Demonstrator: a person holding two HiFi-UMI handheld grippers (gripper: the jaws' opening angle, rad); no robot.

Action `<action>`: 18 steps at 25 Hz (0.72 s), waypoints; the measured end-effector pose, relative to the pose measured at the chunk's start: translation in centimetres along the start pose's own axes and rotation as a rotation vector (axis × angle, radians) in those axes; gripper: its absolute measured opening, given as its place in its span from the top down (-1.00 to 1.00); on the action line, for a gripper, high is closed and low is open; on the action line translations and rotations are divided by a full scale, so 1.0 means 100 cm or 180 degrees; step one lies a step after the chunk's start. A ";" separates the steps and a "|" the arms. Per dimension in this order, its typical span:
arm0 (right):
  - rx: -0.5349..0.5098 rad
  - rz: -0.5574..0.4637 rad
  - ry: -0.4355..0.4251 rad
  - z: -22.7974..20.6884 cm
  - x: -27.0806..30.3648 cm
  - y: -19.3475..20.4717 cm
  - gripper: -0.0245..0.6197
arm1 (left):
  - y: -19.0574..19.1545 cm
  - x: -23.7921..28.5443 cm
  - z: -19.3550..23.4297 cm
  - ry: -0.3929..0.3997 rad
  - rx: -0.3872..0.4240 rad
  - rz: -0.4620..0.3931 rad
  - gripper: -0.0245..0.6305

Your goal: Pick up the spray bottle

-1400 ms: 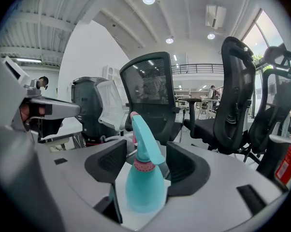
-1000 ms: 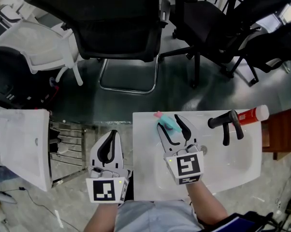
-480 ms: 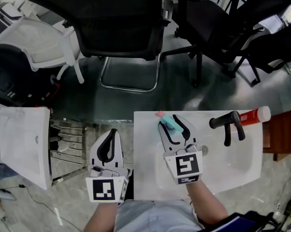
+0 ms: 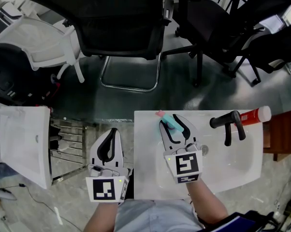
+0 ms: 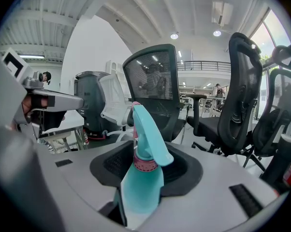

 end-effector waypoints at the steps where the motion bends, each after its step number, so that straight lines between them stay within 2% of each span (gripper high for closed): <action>1: -0.0007 -0.0007 -0.0001 0.000 0.000 0.000 0.38 | 0.000 0.000 0.000 -0.0007 -0.0011 0.0005 0.87; 10: 0.0078 0.0015 -0.0049 0.000 -0.001 -0.003 0.41 | -0.005 0.000 0.000 -0.0003 0.0033 -0.0047 0.87; 14: 0.0065 -0.0007 -0.0054 0.001 -0.005 -0.003 0.42 | -0.007 -0.003 -0.002 -0.0040 -0.0038 -0.0084 0.87; 18: 0.0048 -0.0051 -0.0061 0.002 -0.010 -0.008 0.42 | -0.009 -0.008 -0.002 -0.0040 0.0048 -0.0099 0.87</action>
Point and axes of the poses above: the fingertips, and each gripper's own axes: x forward along the fingers, z to its left, y out of its underside, the point moved 8 cm from there along -x, backward along the fingers, and after that the axes turned 1 degree about z, right-handed, at the moved point
